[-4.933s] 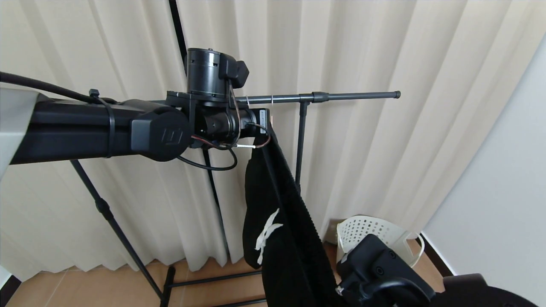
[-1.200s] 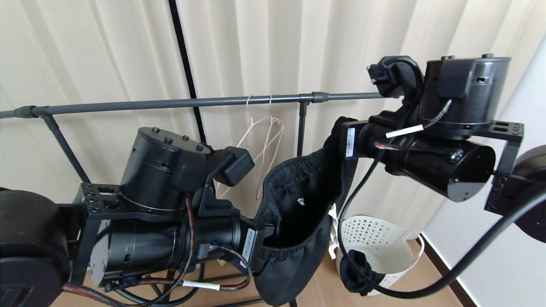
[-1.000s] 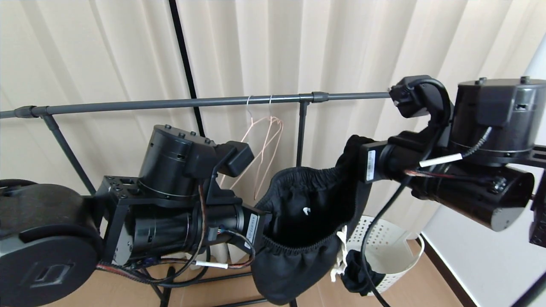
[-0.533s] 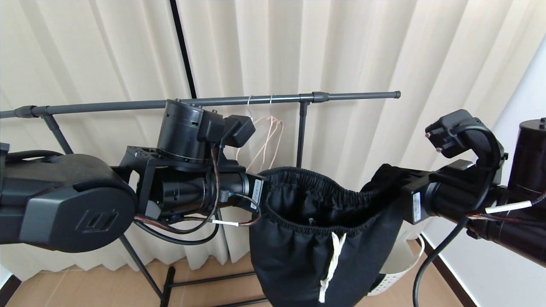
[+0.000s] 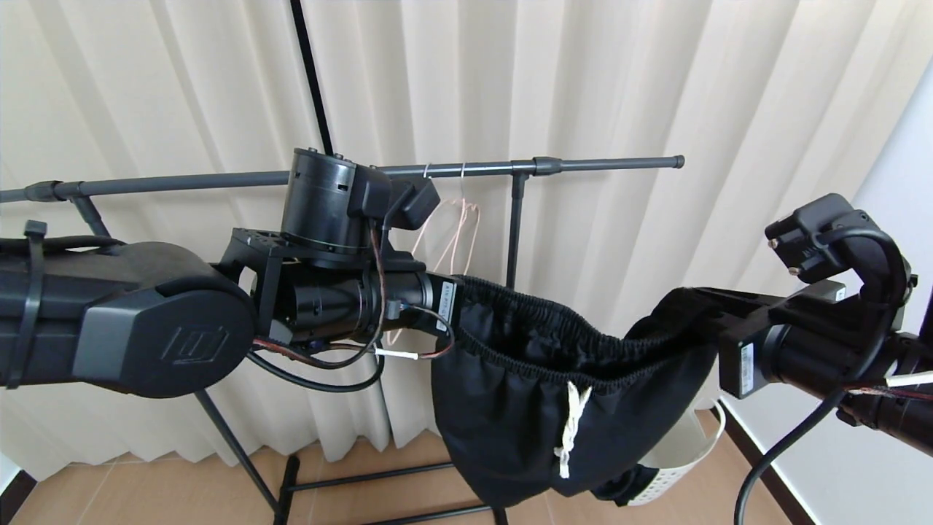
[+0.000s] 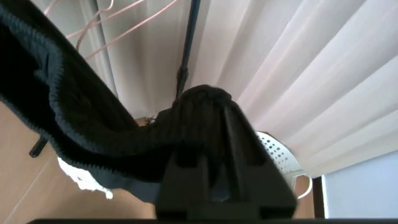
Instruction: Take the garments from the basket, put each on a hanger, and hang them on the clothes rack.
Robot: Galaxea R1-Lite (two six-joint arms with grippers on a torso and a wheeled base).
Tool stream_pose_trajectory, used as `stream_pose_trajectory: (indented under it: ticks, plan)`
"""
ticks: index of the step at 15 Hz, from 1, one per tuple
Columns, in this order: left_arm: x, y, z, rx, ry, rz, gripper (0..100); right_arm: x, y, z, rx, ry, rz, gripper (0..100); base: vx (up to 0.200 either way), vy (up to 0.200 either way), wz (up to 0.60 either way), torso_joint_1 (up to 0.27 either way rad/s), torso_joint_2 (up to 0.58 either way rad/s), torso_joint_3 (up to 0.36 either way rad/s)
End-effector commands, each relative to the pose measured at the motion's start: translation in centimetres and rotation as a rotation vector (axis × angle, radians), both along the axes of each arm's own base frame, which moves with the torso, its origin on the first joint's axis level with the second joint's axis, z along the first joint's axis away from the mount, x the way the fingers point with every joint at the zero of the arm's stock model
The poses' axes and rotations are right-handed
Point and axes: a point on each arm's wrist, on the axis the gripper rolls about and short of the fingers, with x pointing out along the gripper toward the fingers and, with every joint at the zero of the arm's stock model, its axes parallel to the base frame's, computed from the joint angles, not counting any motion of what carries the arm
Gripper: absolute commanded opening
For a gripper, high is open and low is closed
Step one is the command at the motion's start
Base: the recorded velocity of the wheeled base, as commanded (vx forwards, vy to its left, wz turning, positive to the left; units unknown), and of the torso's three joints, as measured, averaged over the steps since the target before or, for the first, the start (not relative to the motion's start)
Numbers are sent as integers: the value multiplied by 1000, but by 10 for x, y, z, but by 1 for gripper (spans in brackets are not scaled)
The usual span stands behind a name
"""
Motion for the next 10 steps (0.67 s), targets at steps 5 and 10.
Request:
stream_pose_trajectory:
  ticks: [5,10]
  plan:
    - [11,-9,22,-48,-67,6,0,-20,-12,-56,-191,152,101,100,0,0,0,0,0,0]
    - [18,-17,29,-51,-104,49,0,-37,-15,-79,-244,222,371,100,0,0,0,0,0,0]
